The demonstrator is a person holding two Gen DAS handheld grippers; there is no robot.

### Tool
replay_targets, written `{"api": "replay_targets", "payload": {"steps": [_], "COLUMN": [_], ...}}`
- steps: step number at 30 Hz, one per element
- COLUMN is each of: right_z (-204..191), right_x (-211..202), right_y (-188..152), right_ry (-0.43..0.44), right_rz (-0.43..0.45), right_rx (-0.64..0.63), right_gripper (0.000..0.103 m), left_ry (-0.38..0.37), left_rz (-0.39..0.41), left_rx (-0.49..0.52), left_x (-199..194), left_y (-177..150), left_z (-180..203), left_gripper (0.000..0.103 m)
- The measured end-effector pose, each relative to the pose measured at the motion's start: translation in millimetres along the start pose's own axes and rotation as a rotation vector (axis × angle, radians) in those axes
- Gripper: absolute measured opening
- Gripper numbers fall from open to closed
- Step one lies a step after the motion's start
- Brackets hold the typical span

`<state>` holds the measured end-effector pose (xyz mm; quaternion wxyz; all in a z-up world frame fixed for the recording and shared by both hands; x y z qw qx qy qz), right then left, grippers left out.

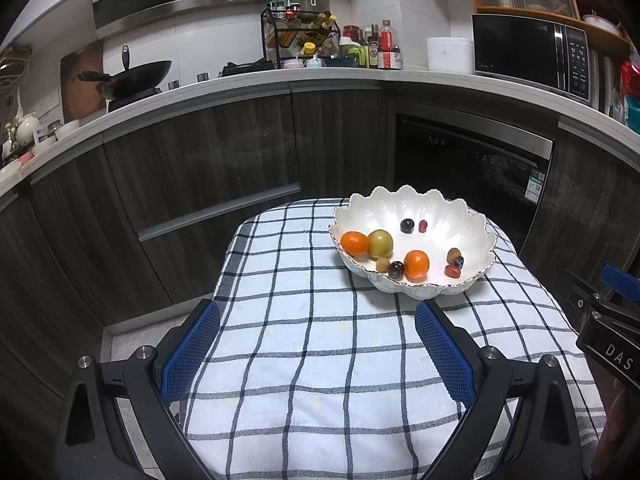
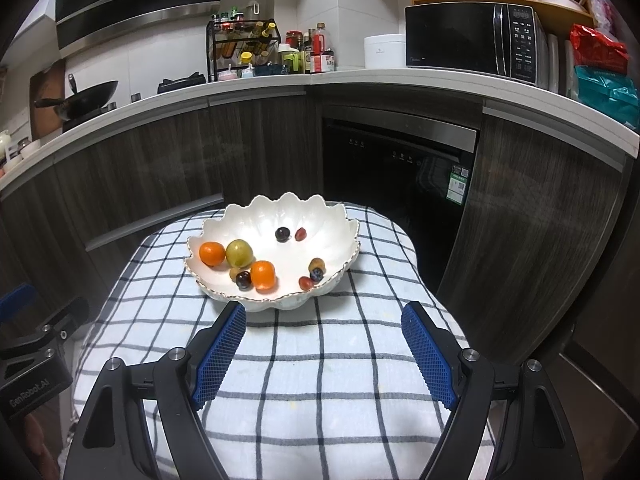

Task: Organize fruits

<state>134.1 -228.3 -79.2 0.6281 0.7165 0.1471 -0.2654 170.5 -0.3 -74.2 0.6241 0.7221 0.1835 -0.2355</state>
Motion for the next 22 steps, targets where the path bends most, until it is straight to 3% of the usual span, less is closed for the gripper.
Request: {"api": "replay_targets", "payload": {"steps": [22], "right_z": [1.7], "right_x": [1.8], "right_y": [-2.0], "right_ry": [-0.003], "right_rz": [-0.003], "right_rx": [0.002], "right_gripper": [0.081], "left_ry": [-0.009], "left_rz": [-0.011], "left_rx": [-0.008], "left_x": [1.8], "left_y": [-4.7], "left_z": [2.7], "left_gripper": [0.099]}}
Point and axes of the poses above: each gripper's, at about its wrist camera, not at the fingertips, and x roughly the way its jaws point, z to its right, y to its top, the point moved 10 cm from there along x, roughly the way its jaws point, and after that the axes turned 4 degrees about x, right-handed, at the moved point
